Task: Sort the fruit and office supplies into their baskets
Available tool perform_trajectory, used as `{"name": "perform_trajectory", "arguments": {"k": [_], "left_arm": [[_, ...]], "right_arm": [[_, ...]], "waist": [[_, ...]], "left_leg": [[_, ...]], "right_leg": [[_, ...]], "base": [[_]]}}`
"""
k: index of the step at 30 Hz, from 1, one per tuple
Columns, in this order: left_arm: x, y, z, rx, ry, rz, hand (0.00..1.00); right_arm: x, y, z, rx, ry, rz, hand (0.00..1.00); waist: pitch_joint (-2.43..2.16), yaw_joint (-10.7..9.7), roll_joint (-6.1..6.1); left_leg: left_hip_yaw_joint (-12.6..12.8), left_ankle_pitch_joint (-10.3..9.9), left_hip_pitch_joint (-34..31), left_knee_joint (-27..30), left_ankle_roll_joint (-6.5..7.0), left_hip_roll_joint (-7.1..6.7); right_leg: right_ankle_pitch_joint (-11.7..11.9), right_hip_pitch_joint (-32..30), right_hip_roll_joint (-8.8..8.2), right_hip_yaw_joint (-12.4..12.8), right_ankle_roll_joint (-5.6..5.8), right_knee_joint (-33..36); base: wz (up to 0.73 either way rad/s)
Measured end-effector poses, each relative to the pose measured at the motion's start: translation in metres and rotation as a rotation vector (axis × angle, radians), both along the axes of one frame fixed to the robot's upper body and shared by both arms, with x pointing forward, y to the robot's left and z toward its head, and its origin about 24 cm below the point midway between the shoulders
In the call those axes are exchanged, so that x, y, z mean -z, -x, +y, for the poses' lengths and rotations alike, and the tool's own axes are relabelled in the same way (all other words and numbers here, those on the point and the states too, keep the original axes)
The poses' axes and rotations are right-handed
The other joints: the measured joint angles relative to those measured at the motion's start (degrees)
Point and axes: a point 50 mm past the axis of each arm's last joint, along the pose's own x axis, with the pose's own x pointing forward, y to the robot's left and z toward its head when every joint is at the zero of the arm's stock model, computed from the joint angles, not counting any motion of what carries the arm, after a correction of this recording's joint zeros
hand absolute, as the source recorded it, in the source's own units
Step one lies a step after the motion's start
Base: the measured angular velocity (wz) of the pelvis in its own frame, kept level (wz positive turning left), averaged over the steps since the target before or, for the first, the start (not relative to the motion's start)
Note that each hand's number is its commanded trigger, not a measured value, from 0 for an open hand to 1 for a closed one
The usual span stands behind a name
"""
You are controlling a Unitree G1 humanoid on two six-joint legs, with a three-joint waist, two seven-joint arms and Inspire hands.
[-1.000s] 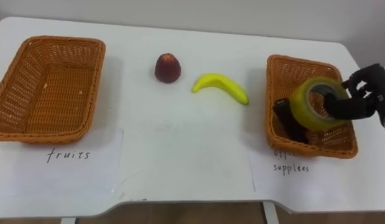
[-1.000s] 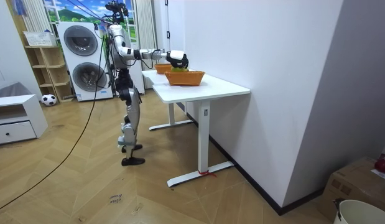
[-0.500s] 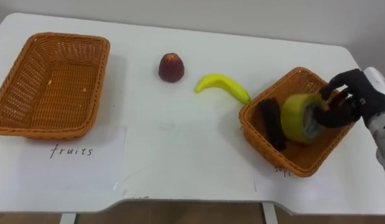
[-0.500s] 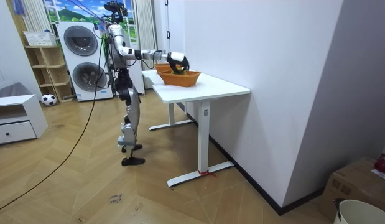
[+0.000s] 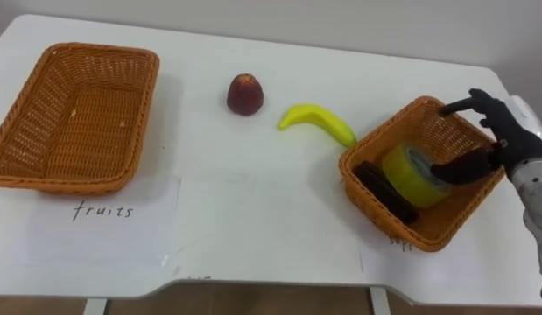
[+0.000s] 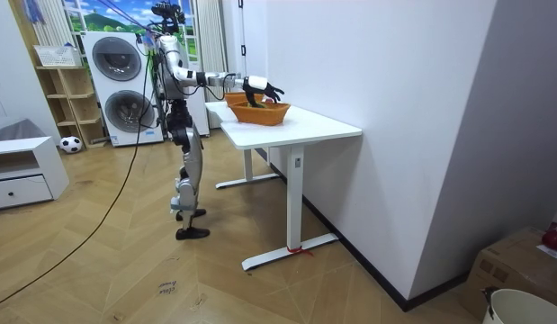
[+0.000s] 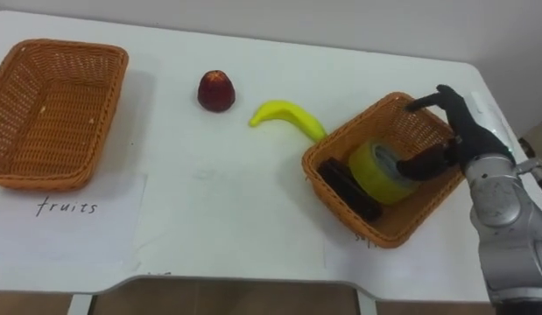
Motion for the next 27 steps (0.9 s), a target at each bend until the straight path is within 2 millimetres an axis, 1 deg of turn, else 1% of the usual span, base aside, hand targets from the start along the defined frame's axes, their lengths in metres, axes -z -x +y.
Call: {"name": "perform_trajectory", "arguments": {"k": [4, 15, 18, 20, 22, 23, 25, 26, 27], "left_arm": [[0.0, 0.0, 0.001, 0.0, -0.003, 0.001, 0.0], [0.0, 0.0, 0.001, 0.01, -0.019, 0.005, 0.0], [-0.001, -0.001, 0.001, 0.021, -0.021, 0.003, 0.0], [-0.001, -0.003, 0.0, 0.027, -0.019, -0.009, 0.0], [-0.001, -0.003, 0.0, 0.027, -0.017, -0.011, 0.0], [-0.001, -0.004, 0.0, 0.028, -0.017, -0.012, 0.0], [-0.001, -0.004, 0.0, 0.027, -0.016, -0.012, 0.0], [-0.001, -0.004, 0.0, 0.026, -0.017, -0.012, 0.0], [-0.001, -0.004, 0.0, 0.027, -0.017, -0.011, 0.0]], "right_arm": [[0.0, 0.0, 0.0, 0.002, -0.012, -0.004, 0.0], [-0.004, 0.0, 0.0, 0.014, -0.018, -0.039, 0.0], [-0.014, -0.002, 0.006, -0.01, -0.028, -0.087, 0.0], [-0.025, -0.004, 0.011, -0.038, -0.043, -0.139, 0.0], [-0.031, -0.004, 0.014, -0.057, -0.046, -0.172, 0.0], [-0.035, -0.005, 0.016, -0.068, -0.049, -0.19, 0.0], [-0.04, -0.006, 0.018, -0.078, -0.068, -0.215, 0.0], [-0.044, -0.006, 0.019, -0.084, -0.076, -0.232, 0.0], [-0.046, -0.006, 0.02, -0.087, -0.079, -0.24, 0.0]], "waist": [[-0.03, 0.0, -0.17], [-0.08, -0.03, -0.05], [-0.18, 0.0, 0.18], [-0.3, -0.01, 0.46], [-0.23, -0.02, 0.65], [-0.06, 0.01, 0.9], [-0.09, -0.04, 1.23], [0.02, -0.03, 1.42], [0.03, -0.03, 1.51]], "left_leg": [[0.0, 0.0, 0.01, 0.01, 0.0, 0.0], [0.02, 0.0, 0.0, 0.07, 0.0, 0.01], [-0.06, 0.0, -0.04, 0.08, 0.0, 0.03], [-0.05, 0.0, 0.02, 0.11, 0.0, 0.02], [-0.04, 0.0, 0.25, 0.11, 0.0, 0.01], [-0.06, 0.0, 0.63, 0.08, 0.0, 0.0], [-0.06, -0.01, 0.62, 0.02, -0.01, 0.0], [-0.06, -0.01, 0.55, 0.01, -0.01, 0.0], [-0.06, -0.01, 0.52, 0.0, -0.01, 0.0]], "right_leg": [[0.0, 0.02, 0.0, -0.01, 0.0, 0.0], [0.0, 0.05, -0.02, -0.16, 0.0, 0.01], [0.0, 0.03, -0.01, -0.18, 0.0, 0.02], [0.0, 0.12, -0.01, -0.17, 0.0, 0.01], [0.0, 0.42, -0.03, -0.17, 0.0, -0.02], [0.0, 0.87, -0.04, -0.22, 0.0, -0.12], [0.0, 1.0, -0.06, -0.27, 0.0, -0.13], [0.0, 1.0, -0.06, -0.28, 0.0, -0.12], [0.0, 0.99, -0.06, -0.28, 0.0, -0.12]], "base": [[0.0], [0.0], [0.0], [0.0], [0.0], [0.0], [0.0], [0.0], [0.0]]}}
